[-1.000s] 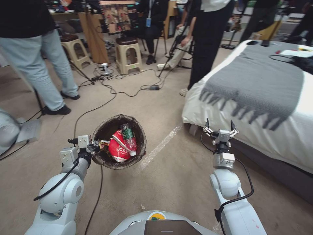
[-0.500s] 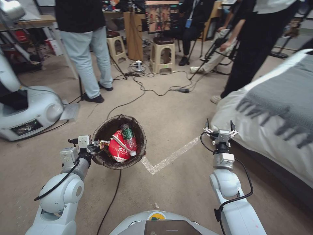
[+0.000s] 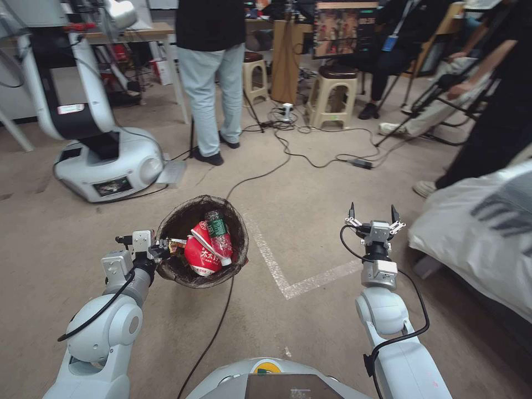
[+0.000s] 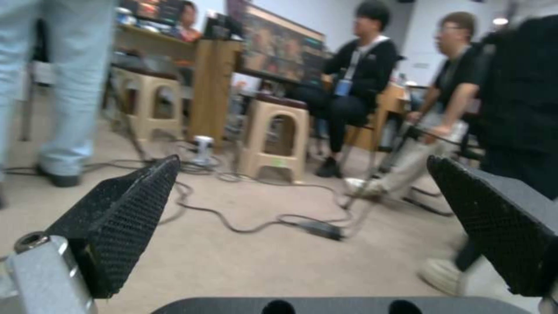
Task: Pick up the trash bin, then pick up the garbage from the floor and place it into the trash bin.
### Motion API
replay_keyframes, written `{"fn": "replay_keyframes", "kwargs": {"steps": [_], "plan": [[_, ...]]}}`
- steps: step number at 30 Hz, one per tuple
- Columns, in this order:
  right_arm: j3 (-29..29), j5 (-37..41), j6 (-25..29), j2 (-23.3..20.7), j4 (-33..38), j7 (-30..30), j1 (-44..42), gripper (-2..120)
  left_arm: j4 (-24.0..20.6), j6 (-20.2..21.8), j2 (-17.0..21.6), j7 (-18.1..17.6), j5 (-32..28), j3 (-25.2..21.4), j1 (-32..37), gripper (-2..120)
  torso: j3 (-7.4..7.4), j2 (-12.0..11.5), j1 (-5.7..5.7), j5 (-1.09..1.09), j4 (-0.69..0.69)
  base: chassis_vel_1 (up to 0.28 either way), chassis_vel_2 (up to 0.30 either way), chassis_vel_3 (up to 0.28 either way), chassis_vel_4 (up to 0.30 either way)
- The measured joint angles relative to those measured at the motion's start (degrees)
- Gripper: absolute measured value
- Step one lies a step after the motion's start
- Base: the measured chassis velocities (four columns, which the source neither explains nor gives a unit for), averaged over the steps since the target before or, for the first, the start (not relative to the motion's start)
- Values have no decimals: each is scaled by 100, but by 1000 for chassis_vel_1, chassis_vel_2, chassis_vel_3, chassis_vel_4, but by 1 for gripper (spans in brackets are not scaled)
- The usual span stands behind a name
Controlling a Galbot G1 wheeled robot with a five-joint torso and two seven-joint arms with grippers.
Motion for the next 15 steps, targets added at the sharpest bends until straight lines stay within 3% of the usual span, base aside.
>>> {"fn": "replay_keyframes", "kwargs": {"steps": [15], "plan": [[2, -6, 3, 11, -4, -1, 1, 100, -3, -16, -10, 44, 25, -6, -4, 0, 0, 0, 0, 0, 0, 115, 116, 119, 127]]}}
